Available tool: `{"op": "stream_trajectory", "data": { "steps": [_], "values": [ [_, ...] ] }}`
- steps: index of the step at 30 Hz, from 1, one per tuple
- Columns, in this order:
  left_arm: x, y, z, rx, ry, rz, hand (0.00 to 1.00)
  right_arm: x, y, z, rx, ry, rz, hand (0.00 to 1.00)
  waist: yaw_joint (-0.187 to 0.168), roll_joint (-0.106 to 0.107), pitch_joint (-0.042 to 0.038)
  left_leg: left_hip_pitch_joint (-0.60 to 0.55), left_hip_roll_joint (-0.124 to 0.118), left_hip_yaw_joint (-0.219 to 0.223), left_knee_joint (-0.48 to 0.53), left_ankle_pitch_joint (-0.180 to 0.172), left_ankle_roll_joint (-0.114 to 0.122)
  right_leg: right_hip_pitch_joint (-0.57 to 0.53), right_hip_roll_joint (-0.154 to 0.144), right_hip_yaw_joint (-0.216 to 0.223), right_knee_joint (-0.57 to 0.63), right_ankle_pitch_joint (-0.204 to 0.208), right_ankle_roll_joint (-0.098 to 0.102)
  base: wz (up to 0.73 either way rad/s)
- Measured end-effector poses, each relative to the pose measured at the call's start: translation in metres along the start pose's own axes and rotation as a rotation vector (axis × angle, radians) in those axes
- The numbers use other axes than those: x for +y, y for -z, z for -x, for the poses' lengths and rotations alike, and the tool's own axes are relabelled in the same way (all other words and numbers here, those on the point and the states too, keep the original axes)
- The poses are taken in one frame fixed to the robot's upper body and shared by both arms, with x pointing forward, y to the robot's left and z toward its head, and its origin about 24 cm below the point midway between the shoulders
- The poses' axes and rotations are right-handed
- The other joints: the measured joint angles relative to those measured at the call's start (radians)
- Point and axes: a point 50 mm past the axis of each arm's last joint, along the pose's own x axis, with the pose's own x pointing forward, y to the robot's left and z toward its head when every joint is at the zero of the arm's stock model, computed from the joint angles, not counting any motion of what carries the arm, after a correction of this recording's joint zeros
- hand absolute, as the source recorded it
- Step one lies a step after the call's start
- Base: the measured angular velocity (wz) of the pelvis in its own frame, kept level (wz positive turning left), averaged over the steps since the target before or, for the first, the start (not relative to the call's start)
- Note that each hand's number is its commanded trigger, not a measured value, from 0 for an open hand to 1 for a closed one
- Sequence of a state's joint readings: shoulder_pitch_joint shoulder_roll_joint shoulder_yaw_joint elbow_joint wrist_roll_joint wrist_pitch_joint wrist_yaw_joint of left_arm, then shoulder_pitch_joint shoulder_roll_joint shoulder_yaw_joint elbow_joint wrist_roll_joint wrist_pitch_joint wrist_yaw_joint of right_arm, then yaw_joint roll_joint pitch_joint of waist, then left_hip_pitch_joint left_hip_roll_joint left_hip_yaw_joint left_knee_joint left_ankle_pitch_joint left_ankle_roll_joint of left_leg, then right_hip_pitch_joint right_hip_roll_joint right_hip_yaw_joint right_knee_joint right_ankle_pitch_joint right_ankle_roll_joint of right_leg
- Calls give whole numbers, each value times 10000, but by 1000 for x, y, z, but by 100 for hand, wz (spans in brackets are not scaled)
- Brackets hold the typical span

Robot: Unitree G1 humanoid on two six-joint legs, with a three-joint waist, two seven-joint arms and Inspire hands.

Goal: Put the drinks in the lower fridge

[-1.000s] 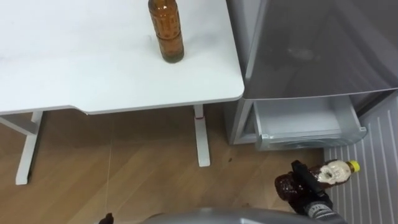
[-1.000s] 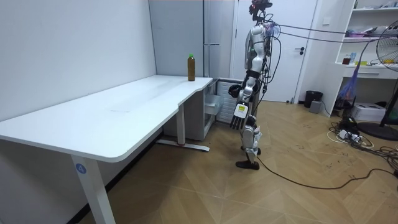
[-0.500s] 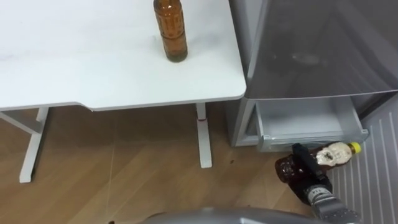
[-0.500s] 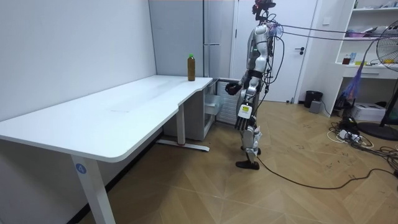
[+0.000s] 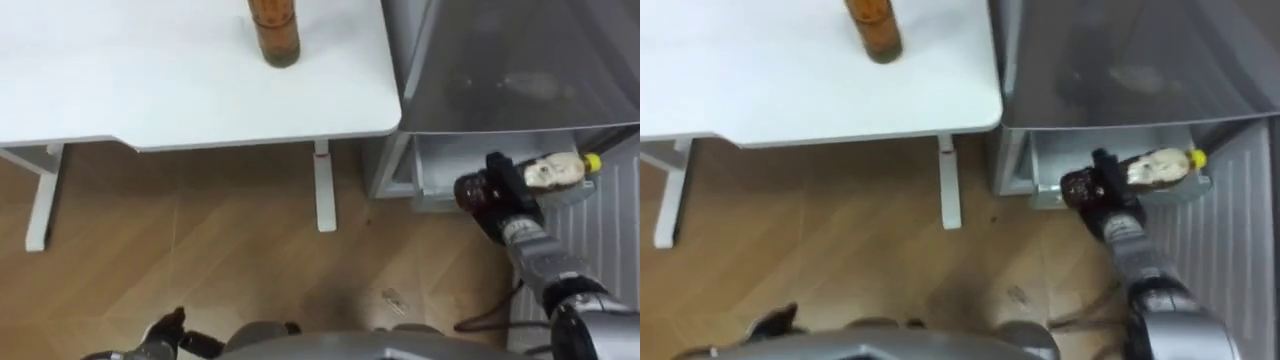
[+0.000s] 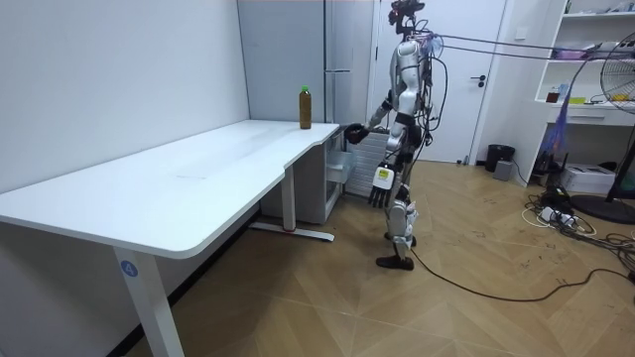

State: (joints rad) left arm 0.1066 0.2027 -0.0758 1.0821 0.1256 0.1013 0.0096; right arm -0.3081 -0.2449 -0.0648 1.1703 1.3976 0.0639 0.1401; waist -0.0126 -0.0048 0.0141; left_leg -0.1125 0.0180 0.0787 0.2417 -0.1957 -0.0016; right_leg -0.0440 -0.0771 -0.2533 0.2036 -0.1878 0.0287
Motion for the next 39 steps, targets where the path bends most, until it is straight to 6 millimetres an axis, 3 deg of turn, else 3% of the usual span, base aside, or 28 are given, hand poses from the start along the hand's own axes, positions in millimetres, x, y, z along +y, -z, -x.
{"op": "stream_trajectory", "data": {
  "steps": [7,10,11,12,13,14,15,16,18,20,23,27,36,37,38,39],
  "values": [
    [2,-9,-2,-171,15,379,0,-1,-16,0,-180,335,-79,100,514,78,-2,-643,-8,-156,-110,79,-16,-807,-12,-16,79,24,2,-4],
    [5,-14,-2,-275,83,352,0,6,-25,-2,-340,251,-12,100,840,72,14,-873,-23,-973,-453,319,-65,-1740,-109,-275,1019,22,2,-28],
    [5,-16,-2,-298,130,345,0,13,-29,-4,-426,226,22,100,969,139,92,-881,68,-1666,-616,382,-112,-2358,-221,-559,1984,10,-9,-38],
    [8,-19,-3,-365,33,352,0,22,-33,-6,-489,128,18,100,1006,115,249,-950,93,-2478,-597,420,-149,-3005,-242,-293,2091,-186,-211,-40],
    [12,-19,-3,-365,-81,368,0,28,-33,-8,-434,14,74,100,1018,-6,228,-1169,29,-2655,-523,421,-169,-3263,-160,-25,1393,50,-431,-20],
    [13,-23,-4,-411,-138,423,0,43,-39,-10,-592,-214,4,100,955,45,194,-1733,20,-2626,-365,382,-338,-3566,-139,-150,1008,787,-585,11],
    [15,-33,-5,-549,-137,398,0,50,-49,-10,-939,-185,-262,100,879,84,204,-2088,51,-2045,-402,480,-475,-3835,-173,-385,1025,822,-641,28],
    [16,-37,-5,-630,-133,371,0,51,-53,-10,-1087,-103,-298,100,886,97,203,-2169,51,-1770,-451,499,-447,-3929,-174,-469,1084,818,-648,42],
    [21,-47,-5,-944,-216,167,0,50,-60,-9,-1214,268,-242,100,960,-96,317,-2248,66,-1002,-637,789,-328,-4046,-254,-518,1224,797,-670,32],
    [19,-47,-5,-944,-136,94,0,57,-62,-10,-1212,158,-223,100,955,-196,372,-2480,46,-571,-565,822,-278,-4257,-297,-522,1238,796,-669,10],
    [18,-44,-5,-848,-93,97,0,73,-68,-11,-1299,-75,-311,100,966,-222,384,-3044,-44,-493,-347,885,-183,-4714,-344,-511,1256,893,-674,5],
    [20,-41,-5,-786,-167,-104,0,91,-80,-10,-1509,-349,-264,100,980,-287,377,-3702,-205,-274,-176,1079,-71,-5434,-644,-472,1652,876,-659,10],
    [21,-37,-5,-633,-105,-330,0,112,-91,-9,-1767,-502,-286,100,973,-356,363,-4721,-289,229,441,1195,76,-6269,-997,-532,2160,842,-626,12],
    [20,-37,-5,-618,-83,-253,0,114,-92,-9,-1789,-503,-282,41,985,-356,363,-4781,-288,267,471,1202,88,-6328,-1009,-532,2188,843,-628,10],
    [20,-36,-5,-590,-51,-168,0,117,-93,-9,-1828,-547,-282,0,984,-350,360,-4891,-298,294,533,1212,103,-6424,-1047,-558,2274,843,-628,10],
    [20,-33,-4,-541,-25,-12,0,118,-94,-8,-1861,-575,-281,0,998,-337,352,-4986,-300,300,603,1215,108,-6494,-1038,-564,2315,843,-629,10]
  ]
}}
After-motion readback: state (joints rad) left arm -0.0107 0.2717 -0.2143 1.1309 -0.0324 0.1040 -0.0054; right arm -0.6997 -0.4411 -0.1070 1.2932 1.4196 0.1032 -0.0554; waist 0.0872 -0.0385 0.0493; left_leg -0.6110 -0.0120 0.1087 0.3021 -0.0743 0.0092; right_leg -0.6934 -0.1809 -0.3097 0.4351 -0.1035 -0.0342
